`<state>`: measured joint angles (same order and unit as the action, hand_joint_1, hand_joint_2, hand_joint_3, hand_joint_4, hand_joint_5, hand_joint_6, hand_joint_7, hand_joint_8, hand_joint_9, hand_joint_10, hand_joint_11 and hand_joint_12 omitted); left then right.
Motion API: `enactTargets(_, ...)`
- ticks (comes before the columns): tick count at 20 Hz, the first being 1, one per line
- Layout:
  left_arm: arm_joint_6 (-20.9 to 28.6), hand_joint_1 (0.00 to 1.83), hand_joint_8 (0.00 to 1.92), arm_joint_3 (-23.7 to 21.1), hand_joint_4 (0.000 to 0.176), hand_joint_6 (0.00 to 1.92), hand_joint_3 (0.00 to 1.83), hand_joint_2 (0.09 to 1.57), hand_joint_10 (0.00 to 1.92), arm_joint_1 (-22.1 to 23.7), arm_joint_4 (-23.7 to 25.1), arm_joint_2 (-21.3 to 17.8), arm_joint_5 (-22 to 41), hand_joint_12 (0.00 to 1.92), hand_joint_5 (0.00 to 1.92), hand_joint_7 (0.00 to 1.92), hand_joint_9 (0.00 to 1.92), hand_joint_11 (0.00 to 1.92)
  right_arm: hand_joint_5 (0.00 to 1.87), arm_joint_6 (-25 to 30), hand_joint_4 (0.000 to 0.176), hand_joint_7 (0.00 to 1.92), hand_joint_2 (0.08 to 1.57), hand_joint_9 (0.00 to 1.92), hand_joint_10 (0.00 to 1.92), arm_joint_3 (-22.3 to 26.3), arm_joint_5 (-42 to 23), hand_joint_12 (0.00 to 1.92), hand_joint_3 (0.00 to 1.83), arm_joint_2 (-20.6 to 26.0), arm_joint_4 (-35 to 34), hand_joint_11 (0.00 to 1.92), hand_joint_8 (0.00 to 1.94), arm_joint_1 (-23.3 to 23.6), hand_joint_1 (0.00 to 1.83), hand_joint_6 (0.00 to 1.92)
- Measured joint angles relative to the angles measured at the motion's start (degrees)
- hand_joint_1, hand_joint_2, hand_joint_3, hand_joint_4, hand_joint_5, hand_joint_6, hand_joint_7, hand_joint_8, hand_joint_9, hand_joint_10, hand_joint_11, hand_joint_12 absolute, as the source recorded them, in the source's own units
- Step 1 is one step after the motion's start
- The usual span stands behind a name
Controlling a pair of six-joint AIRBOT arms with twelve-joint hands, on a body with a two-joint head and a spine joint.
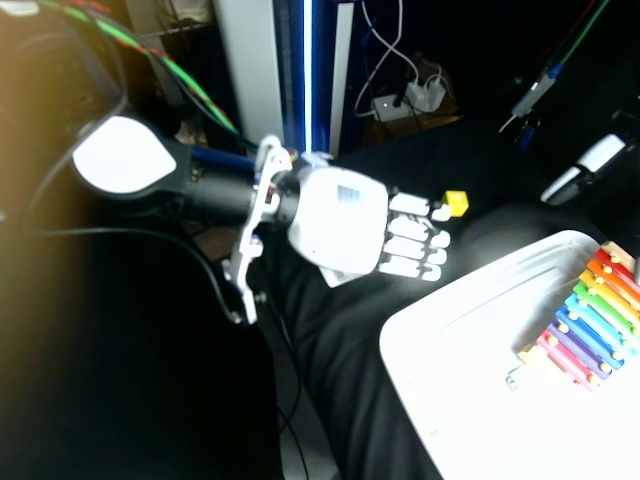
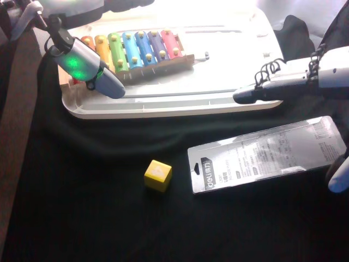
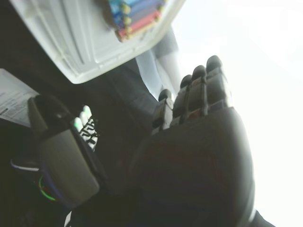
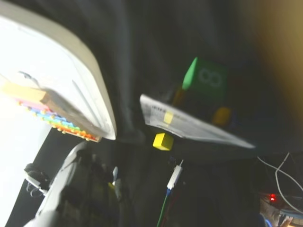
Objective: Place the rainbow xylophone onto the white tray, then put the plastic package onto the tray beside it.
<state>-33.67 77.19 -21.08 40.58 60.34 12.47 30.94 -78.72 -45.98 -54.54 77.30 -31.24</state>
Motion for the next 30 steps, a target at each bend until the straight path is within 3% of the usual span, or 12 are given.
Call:
enactTargets(3, 0.0, 0.72, 0.0, 0.0, 0.166, 0.0, 0.01, 0.73, 0.0, -0.8, -0.6, 0.0, 0.2, 0.04, 0.0, 0.0, 0.03, 0.04, 0.0, 0.8, 0.066, 0.0, 0.66, 0.02, 0.0, 0.0, 0.3, 0.74, 0.01, -0.1, 1.7, 0.0, 0.0, 0.0, 0.66, 0.0)
enactTargets(6, 0.0, 0.71, 0.0, 0.0, 0.108, 0.0, 0.02, 0.77, 0.0, -1.4, -1.7, -0.4, 0.8, 0.05, 0.0, 0.0, 0.03, 0.03, 0.0, 1.4, 0.081, 0.04, 0.65, 0.09, 0.02, 0.1, 0.8, 0.83, 0.0, -0.1, 2.1, 0.05, 0.01, 0.0, 0.63, 0.0)
enactTargets(8, 0.0, 0.66, 0.0, -0.1, 0.127, 0.0, 0.01, 0.78, 0.0, -2.1, -2.5, -0.6, 0.8, 0.05, 0.0, 0.0, 0.02, 0.02, 0.0, 1.9, 0.077, 0.09, 0.64, 0.19, 0.01, 0.1, 1.2, 0.84, 0.0, -0.2, 2.9, 0.11, 0.0, 0.0, 0.6, 0.0)
enactTargets(11, 0.0, 0.66, 0.0, -0.1, 0.09, 0.0, 0.01, 0.79, 0.01, -2.4, -2.7, -0.9, 0.6, 0.06, 0.0, 0.0, 0.04, 0.03, 0.0, 2.3, 0.093, 0.05, 0.63, 0.2, 0.01, 0.3, 1.4, 0.84, 0.0, -0.5, 3.1, 0.12, 0.0, -0.9, 0.59, 0.0)
enactTargets(12, 0.0, 0.66, 0.0, -0.1, 0.112, 0.0, 0.01, 0.78, 0.01, -2.4, -2.8, -0.9, 0.7, 0.06, 0.0, 0.0, 0.04, 0.02, 0.0, 2.3, 0.093, 0.02, 0.62, 0.17, 0.0, 0.6, 1.6, 0.83, 0.0, -0.5, 3.1, 0.1, 0.0, -1.4, 0.59, 0.0)
enactTargets(15, 0.0, 0.6, 0.0, -0.6, 0.116, 0.0, 0.0, 0.77, 0.0, -2.8, -2.8, -0.9, 0.8, 0.17, 0.0, 0.0, 0.06, 0.0, 0.0, 2.9, 0.121, 0.0, 0.63, 0.1, 0.0, 0.8, 1.6, 0.86, 0.0, 0.3, 3.2, 0.01, 0.0, -2.7, 0.57, 0.0)
enactTargets(17, 0.0, 0.61, 0.0, -0.6, 0.136, 0.0, 0.0, 0.76, 0.0, -2.9, -2.8, -0.9, 0.7, 0.15, 0.0, 0.0, 0.03, 0.0, 0.0, 3.0, 0.102, 0.05, 0.63, 0.15, 0.02, 0.8, 2.1, 0.89, 0.0, 0.9, 2.9, 0.06, 0.01, -3.3, 0.58, 0.0)
enactTargets(20, 0.0, 0.63, 0.0, -0.7, 0.168, 0.0, 0.0, 0.72, 0.02, -3.3, -2.9, -0.9, 0.9, 0.25, 0.0, 0.0, 0.07, 0.0, 0.0, 3.0, 0.113, 0.05, 0.63, 0.18, 0.01, 0.8, 2.4, 0.92, 0.0, 0.9, 3.1, 0.05, 0.0, -3.3, 0.57, 0.0)
enactTargets(21, 0.0, 0.67, 0.0, -0.8, 0.148, 0.0, 0.0, 0.73, 0.01, -3.5, -2.8, -0.9, 0.8, 0.22, 0.0, 0.01, 0.08, 0.0, 0.0, 3.0, 0.117, 0.06, 0.63, 0.18, 0.01, 0.8, 2.6, 0.92, 0.0, 1.0, 3.0, 0.05, 0.0, -3.3, 0.59, 0.0)
enactTargets(24, 0.0, 0.72, 0.0, -0.8, 0.169, 0.0, 0.0, 0.71, 0.0, -3.5, -2.9, -1.0, 0.7, 0.21, 0.0, 0.0, 0.07, 0.0, 0.0, 3.0, 0.112, 0.07, 0.62, 0.2, 0.01, 0.8, 2.9, 0.92, 0.0, 1.2, 3.2, 0.05, 0.01, -3.3, 0.6, 0.0)
enactTargets(26, 0.0, 0.72, 0.0, -0.8, 0.176, 0.0, 0.0, 0.69, 0.01, -3.6, -2.9, -1.0, 0.7, 0.11, 0.0, 0.0, 0.06, 0.0, 0.0, 3.0, 0.141, 0.07, 0.62, 0.18, 0.0, 0.8, 3.5, 0.91, 0.0, 1.2, 3.2, 0.03, 0.0, -3.3, 0.63, 0.0)
enactTargets(30, 0.0, 0.73, 0.0, -0.9, 0.176, 0.0, 0.0, 0.71, 0.01, -3.6, -2.9, -1.0, 0.7, 0.0, 0.0, 0.0, 0.03, 0.0, 0.0, 3.0, 0.147, 0.06, 0.62, 0.15, 0.0, 0.6, 4.3, 0.76, 0.0, 1.2, 3.5, 0.05, 0.0, -3.3, 0.62, 0.0)
